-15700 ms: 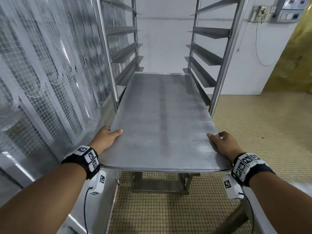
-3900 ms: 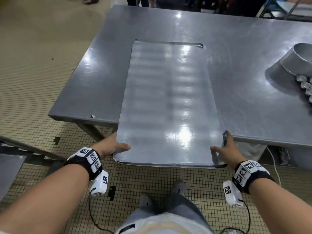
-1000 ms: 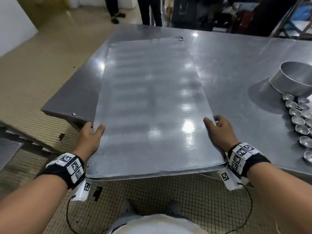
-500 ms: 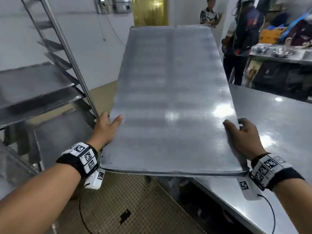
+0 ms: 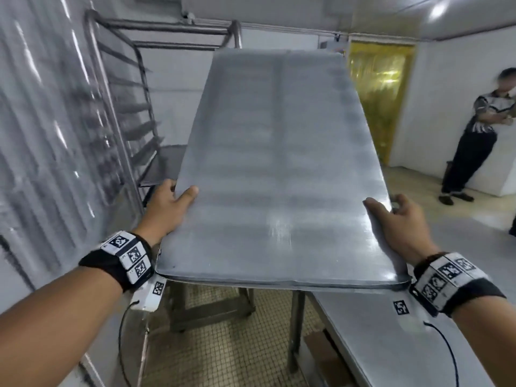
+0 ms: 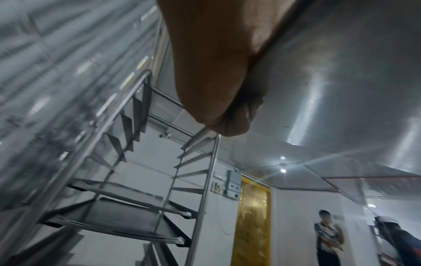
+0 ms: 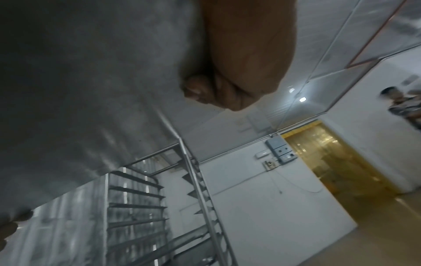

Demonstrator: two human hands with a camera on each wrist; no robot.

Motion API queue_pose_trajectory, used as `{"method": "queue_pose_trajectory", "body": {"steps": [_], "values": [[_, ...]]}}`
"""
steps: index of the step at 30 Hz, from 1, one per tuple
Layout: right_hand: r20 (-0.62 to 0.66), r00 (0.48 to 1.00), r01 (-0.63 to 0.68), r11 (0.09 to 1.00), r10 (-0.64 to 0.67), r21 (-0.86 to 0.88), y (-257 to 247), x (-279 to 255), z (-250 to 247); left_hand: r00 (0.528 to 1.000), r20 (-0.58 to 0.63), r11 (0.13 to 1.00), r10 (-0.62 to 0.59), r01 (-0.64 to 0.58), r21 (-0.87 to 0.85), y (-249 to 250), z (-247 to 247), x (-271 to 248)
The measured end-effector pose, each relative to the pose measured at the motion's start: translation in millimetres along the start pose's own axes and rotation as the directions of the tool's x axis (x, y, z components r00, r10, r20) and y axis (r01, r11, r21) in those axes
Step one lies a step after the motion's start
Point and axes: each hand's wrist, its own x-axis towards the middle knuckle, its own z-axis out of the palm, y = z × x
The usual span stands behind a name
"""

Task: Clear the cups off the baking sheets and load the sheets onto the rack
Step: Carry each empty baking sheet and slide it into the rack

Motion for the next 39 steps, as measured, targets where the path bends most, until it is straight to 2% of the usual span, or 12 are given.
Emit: {"method": "queue_pose_trajectory", "body": {"steps": [4, 9, 12, 14, 16, 23, 31, 39], "values": [[0.129, 0.989, 0.061, 0.993, -0.074, 0.097, -19.6, 13.3, 20.7, 0.995, -0.073, 0.997, -0.064, 0.067, 0.041, -1.5, -50.4, -18.3], [0.259, 0.961, 0.042, 0.978, -0.096, 0.205, -28.6, 19.8, 55.6, 0.983, -0.152, 0.992, -0.103, 0.113, 0.063, 4.5, -98.8, -51.0], [0.332, 0.935, 0.078, 0.984, -0.127, 0.159, -38.1, 14.1, 70.4, 0.974, -0.142, 0.978, -0.176, 0.19, 0.09, 0.5, -121.1, -69.7], [0.395, 0.911, 0.055, 0.985, -0.115, 0.162, -40.3, 10.7, 81.9, 0.967, -0.132, 0.968, -0.219, 0.232, 0.094, -5.7, -130.5, -78.7], [0.427, 0.9, 0.017, 0.986, -0.088, 0.168, -36.1, 8.9, 96.1, 0.961, -0.121, 0.959, -0.247, 0.26, 0.109, -8.6, -136.4, -89.2], [0.51, 0.859, -0.049, 0.999, 0.049, -0.014, -12.1, -13.7, 130.6, 0.933, -0.071, 0.922, -0.352, 0.359, 0.142, -50.5, -143.7, -110.0], [0.515, 0.85, -0.058, 0.993, 0.105, -0.106, 3.6, -14.6, 155.8, 0.919, -0.016, 0.91, -0.395, 0.393, 0.134, -91.9, -140.1, -91.4], [0.506, 0.858, 0.003, 0.986, 0.082, -0.165, -10.1, 7.5, 191.4, 0.922, 0.001, 0.912, -0.388, 0.384, 0.142, -119.9, -134.8, -34.8]]}}
